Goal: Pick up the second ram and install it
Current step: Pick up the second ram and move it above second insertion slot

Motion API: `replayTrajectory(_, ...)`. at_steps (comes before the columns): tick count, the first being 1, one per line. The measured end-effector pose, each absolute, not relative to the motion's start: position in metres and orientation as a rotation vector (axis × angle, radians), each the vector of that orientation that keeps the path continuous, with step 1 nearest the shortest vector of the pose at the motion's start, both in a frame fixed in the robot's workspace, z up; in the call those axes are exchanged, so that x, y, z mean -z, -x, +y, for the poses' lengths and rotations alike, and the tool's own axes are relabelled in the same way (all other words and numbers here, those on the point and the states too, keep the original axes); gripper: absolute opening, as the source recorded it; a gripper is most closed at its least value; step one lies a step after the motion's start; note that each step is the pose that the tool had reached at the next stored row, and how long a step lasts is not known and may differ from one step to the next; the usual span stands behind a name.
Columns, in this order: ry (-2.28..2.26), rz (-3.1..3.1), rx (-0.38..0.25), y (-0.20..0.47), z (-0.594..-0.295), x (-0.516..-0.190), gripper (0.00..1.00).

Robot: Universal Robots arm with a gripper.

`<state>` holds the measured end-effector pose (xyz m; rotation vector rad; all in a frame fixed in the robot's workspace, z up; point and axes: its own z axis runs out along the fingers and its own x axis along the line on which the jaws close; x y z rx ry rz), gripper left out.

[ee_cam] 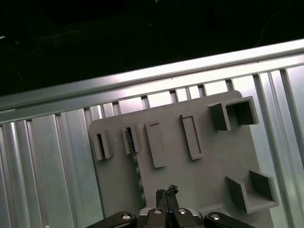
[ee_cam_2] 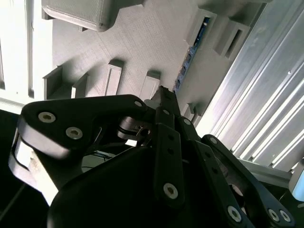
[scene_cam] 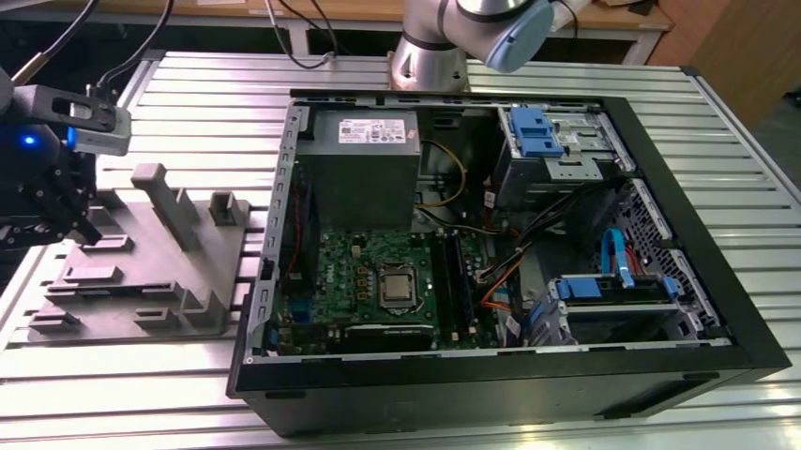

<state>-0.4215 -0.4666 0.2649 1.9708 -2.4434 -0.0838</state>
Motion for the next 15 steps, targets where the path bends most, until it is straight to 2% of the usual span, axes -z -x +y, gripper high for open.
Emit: replayTrajectory(15,-2.114,-2.316,0.083,0.421,-0.47,-0.253,0.1)
